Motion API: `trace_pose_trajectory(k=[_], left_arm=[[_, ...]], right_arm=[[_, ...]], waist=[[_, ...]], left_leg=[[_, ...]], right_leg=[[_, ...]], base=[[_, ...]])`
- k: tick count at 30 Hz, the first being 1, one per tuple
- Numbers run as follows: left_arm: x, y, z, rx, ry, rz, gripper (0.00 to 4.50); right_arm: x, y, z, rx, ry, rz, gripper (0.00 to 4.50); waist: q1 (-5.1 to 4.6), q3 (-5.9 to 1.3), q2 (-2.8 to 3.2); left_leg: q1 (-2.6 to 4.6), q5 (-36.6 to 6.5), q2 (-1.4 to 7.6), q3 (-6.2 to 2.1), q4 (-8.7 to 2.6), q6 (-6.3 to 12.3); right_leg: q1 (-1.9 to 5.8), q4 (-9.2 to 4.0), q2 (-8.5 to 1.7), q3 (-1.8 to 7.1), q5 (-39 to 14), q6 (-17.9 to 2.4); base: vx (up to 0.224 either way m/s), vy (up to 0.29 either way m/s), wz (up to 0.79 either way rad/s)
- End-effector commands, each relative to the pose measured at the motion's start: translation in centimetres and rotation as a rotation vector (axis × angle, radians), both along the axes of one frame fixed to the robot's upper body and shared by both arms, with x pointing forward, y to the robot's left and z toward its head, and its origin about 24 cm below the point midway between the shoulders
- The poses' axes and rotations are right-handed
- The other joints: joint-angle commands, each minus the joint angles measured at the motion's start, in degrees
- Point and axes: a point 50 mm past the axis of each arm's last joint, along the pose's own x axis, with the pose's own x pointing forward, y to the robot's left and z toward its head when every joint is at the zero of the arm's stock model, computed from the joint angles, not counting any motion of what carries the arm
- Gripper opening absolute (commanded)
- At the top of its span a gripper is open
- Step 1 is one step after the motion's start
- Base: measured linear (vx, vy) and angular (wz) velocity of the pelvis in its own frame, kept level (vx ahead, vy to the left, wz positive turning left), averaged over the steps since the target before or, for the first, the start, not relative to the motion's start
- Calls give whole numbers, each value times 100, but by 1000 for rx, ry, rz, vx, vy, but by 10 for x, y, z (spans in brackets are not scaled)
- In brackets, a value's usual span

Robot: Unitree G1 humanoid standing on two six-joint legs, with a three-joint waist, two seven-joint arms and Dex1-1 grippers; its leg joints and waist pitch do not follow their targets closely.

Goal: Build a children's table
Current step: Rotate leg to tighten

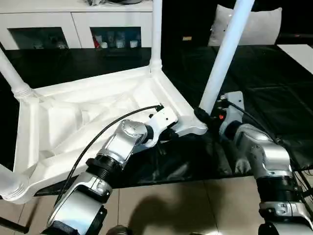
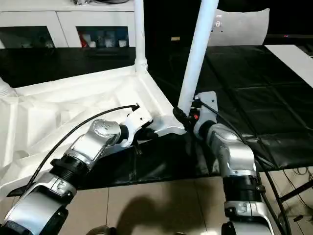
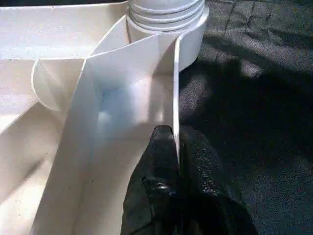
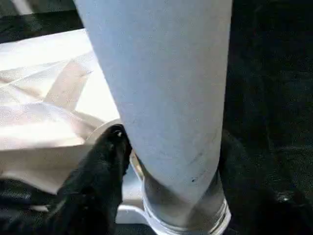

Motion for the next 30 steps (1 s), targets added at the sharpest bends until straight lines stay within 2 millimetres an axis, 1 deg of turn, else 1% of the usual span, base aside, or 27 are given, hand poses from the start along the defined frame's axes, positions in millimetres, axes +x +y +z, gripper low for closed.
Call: trace_pose_trajectory(k=[1, 2, 3, 4, 5, 6, 7, 8, 9, 10, 11, 12, 14, 16, 17, 18, 19, 20, 21, 22, 23, 24, 26, 29, 30], left_arm=[[0, -10, 15, -61, -71, -46, 0], [-1, -5, 14, -53, -65, -59, 0], [-1, -5, 14, -53, -65, -59, 0], [-3, 3, 12, -43, -62, -108, 0], [-6, 8, 11, -37, -64, -153, 0], [-8, 14, 11, -32, -63, -202, 0], [-9, 14, 11, -31, -62, -206, 0], [-10, 17, 10, -26, -59, -224, 0], [-12, 23, 9, -17, -60, -276, 0], [-13, 26, 9, -12, -58, -307, 0], [-13, 26, 9, -12, -58, -307, 0], [-16, 32, 10, -3, -41, -362, 0], [-21, 39, 11, 5, -24, -432, 0], [-24, 44, 11, 16, -12, -480, 0], [-25, 46, 11, 23, -10, -494, 0], [-26, 50, 10, 43, -2, -526, 0], [-27, 51, 10, 47, 0, -533, 0], [-27, 52, 10, 55, 4, -545, 0], [-29, 56, 10, 69, 16, -578, 0], [-30, 57, 10, 75, 20, -596, 0], [-30, 57, 10, 75, 20, -596, 0], [-31, 59, 10, 81, 25, -616, 0], [-32, 60, 10, 90, 26, -634, 0], [-32, 61, 10, 94, 26, -644, 0], [-30, 60, 11, 88, 23, -638, 0]], right_arm=[[-9, 20, -7, 51, 26, 147, 315], [-10, 14, -7, 35, 17, 165, 320], [-10, 14, -7, 35, 17, 165, 330], [-13, 5, -4, 9, -11, 219, 342], [-15, 0, -2, -10, -30, 260, 356], [-17, -5, 1, -31, -45, 309, 356], [-18, -6, 1, -35, -45, 317, 374], [-20, -8, 2, -49, -42, 347, 374], [-25, -14, 4, -70, -44, 425, 374], [-27, -18, 6, -82, -43, 466, 374], [-27, -18, 6, -82, -43, 466, 374], [-31, -21, 10, -86, -40, 529, 374], [-34, -25, 13, -99, -40, 587, 374], [-36, -27, 13, -110, -42, 632, 374], [-38, -27, 13, -105, -30, 657, 374], [-42, -27, 12, -96, -6, 720, 374], [-43, -27, 12, -94, -1, 733, 359], [-45, -27, 11, -91, 8, 756, 359], [-48, -25, 10, -77, 25, 801, 349], [-50, -24, 10, -71, 33, 821, 349], [-50, -24, 10, -71, 33, 821, 333], [-52, -23, 9, -67, 45, 847, 323], [-53, -22, 9, -62, 53, 868, 309], [-54, -21, 8, -58, 58, 881, 279], [-56, -19, 6, -54, 65, 893, 264]], waist=[[15, -414, -62], [23, -415, -61], [31, -416, -68], [46, -427, -51], [37, -425, -65], [39, -409, -66], [39, -414, -65], [44, -409, -53], [40, -405, -61], [45, -397, -75], [45, -397, -75], [55, -394, -59], [79, -402, -54], [85, -401, -63], [102, -401, -51], [131, -397, -65], [149, -399, -59], [178, -395, -54], [183, -394, -73], [199, -398, -67], [199, -397, -66], [208, -392, -78], [216, -390, -70], [239, -392, -76], [262, -396, -83]], left_leg=[[94, -778, 185, -32, -310, 321], [102, -796, 189, -33, -312, 310], [97, -792, 192, -39, -312, 303], [88, -783, 191, -45, -305, 322], [86, -809, 190, -37, -305, 337], [73, -879, 188, -39, -307, 354], [76, -893, 188, -39, -304, 360], [80, -891, 189, -39, -305, 373], [88, -926, 198, -38, -307, 381], [88, -964, 204, -41, -309, 392], [88, -964, 204, -41, -309, 392], [99, -971, 215, -35, -311, 403], [104, -933, 229, -36, -308, 421], [108, -919, 236, -22, -303, 443], [114, -891, 238, -17, -297, 450], [119, -926, 236, -16, -296, 461], [124, -949, 242, -15, -294, 465], [122, -956, 248, -16, -296, 464], [118, -952, 252, -13, -301, 458], [121, -952, 251, -18, -300, 454], [117, -956, 251, -17, -300, 452], [124, -989, 254, -21, -308, 416], [126, -1024, 258, -20, -311, 373], [126, -1018, 257, -18, -310, 344], [131, -997, 255, -15, -303, 343]], right_leg=[[279, -397, -305, 228, -222, -1339], [277, -400, -308, 230, -239, -1336], [290, -396, -312, 226, -231, -1332], [299, -390, -318, 221, -195, -1329], [302, -398, -310, 222, -192, -1328], [306, -405, -314, 222, -236, -1315], [306, -400, -315, 222, -257, -1309], [297, -402, -318, 221, -295, -1324], [290, -405, -312, 221, -332, -1343], [289, -409, -312, 219, -381, -1349], [289, -409, -312, 219, -381, -1349], [276, -395, -306, 219, -392, -1400], [273, -372, -314, 217, -319, -1440], [259, -363, -315, 221, -291, -1475], [247, -358, -312, 222, -269, -1505], [248, -359, -309, 215, -327, -1514], [249, -359, -314, 217, -349, -1516], [244, -361, -321, 222, -384, -1507], [244, -360, -323, 223, -392, -1499], [241, -356, -326, 220, -408, -1497], [237, -352, -323, 221, -405, -1500], [229, -358, -323, 217, -481, -1500], [224, -358, -332, 223, -548, -1491], [227, -358, -335, 230, -566, -1467], [224, -356, -338, 232, -568, -1455]], base=[[0, 0, 0], [0, 0, 0], [0, 0, 0], [0, 0, 0], [0, 0, 0], [0, 0, 0], [0, 0, 0], [0, 0, 0], [0, 0, 0], [0, 0, 0], [0, 0, 0], [0, 0, 0], [0, 0, 0], [0, 0, 0], [0, 0, 0], [0, 0, 0], [0, 0, 0], [0, 0, 0], [0, 0, 0], [0, 0, 0], [0, 0, 0], [0, 0, 0], [0, 0, 0], [0, 0, 0], [0, 0, 0]])
